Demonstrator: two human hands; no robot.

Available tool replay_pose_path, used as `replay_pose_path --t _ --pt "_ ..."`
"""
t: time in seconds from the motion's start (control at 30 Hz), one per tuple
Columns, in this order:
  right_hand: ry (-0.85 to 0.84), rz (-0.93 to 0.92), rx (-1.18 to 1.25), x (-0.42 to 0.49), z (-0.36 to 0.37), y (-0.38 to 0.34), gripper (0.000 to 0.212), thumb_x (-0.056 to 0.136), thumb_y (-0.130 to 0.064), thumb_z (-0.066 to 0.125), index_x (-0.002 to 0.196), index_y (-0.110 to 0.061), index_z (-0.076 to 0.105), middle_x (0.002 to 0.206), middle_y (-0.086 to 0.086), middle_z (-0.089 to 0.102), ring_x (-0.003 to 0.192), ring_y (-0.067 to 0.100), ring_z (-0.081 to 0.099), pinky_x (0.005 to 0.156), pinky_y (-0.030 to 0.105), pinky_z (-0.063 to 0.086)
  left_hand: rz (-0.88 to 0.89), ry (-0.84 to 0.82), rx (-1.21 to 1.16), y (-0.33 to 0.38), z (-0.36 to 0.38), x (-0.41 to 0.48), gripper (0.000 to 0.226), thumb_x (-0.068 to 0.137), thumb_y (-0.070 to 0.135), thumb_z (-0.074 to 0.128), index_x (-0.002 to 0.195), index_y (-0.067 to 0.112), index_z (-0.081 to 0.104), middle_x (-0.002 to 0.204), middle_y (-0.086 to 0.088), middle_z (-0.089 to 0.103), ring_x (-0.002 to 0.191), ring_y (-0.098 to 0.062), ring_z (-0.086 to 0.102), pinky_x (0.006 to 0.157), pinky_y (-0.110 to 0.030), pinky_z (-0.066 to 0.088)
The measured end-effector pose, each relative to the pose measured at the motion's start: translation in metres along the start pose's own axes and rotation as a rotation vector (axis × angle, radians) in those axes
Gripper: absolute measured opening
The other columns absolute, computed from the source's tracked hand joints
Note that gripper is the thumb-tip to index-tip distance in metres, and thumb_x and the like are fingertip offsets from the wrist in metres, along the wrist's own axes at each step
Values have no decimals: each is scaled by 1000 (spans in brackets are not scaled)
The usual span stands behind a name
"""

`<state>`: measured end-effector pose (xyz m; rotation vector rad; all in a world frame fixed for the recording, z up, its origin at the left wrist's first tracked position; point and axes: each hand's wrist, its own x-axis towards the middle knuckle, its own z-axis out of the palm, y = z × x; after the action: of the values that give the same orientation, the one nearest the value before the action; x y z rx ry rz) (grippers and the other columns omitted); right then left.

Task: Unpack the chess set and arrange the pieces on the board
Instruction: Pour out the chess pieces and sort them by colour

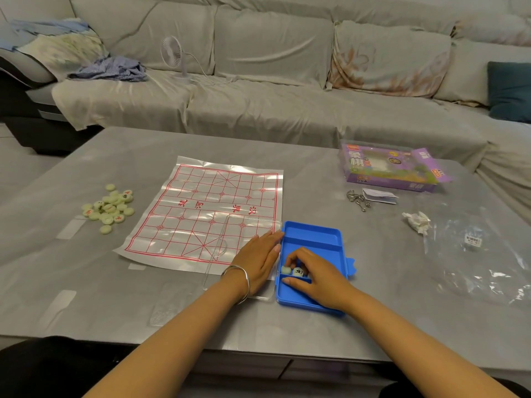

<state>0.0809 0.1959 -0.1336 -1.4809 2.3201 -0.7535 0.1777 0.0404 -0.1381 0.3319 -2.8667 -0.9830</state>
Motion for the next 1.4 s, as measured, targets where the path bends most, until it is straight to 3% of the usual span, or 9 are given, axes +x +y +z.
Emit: replay_pose_path --t 0.1,0.2,0.5,0.93,1.17,1.27,1.4 --pt "9 2 3 1 0 2 27 84 -43 63 106 -29 57 100 -16 53 90 4 52 81 23 48 -2 0 4 1 -1 0 46 101 32 19 146 27 15 154 6 19 142 -10 14 112 -20 6" --pt "27 3 3 1 1 2 19 83 -43 64 96 -30 59 93 -19 51 82 1 50 73 18 44 -3 -2 -2 2 -1 -1 46 101 33 19 146 27 15 154 5 20 142 -12 15 113 -21 7" --pt "-72 -117 -381 3 -6 -2 29 93 -53 39 91 -24 44 87 -12 42 75 7 43 62 19 31 -16 -12 5 1 0 0 46 101 33 19 146 27 15 154 5 19 142 -12 16 114 -24 9" --pt "-67 -53 -357 3 -12 1 45 87 -60 45 69 -18 43 69 -8 44 59 8 39 56 20 29 -2 -9 13 1 -1 -1 47 100 33 19 146 26 16 154 5 20 142 -12 16 115 -26 10" --pt "43 89 -61 6 -14 6 51 95 -43 43 53 -17 33 49 -3 35 48 11 32 54 22 28 3 24 -51 -2 2 0 48 99 37 24 145 26 21 152 4 25 140 -14 22 115 -28 15" --pt "158 166 117 11 -16 7 53 95 -42 44 52 -11 35 49 3 34 48 11 29 55 28 29 63 116 -96 -1 2 -4 46 95 48 34 136 29 40 148 7 32 136 -11 29 109 -23 22" --pt "325 311 519 19 -30 0 55 97 -42 41 50 -14 31 47 1 28 42 10 24 43 21 24 201 72 122 6 -1 -9 43 80 62 50 105 31 66 142 9 40 136 -11 26 107 -22 17"
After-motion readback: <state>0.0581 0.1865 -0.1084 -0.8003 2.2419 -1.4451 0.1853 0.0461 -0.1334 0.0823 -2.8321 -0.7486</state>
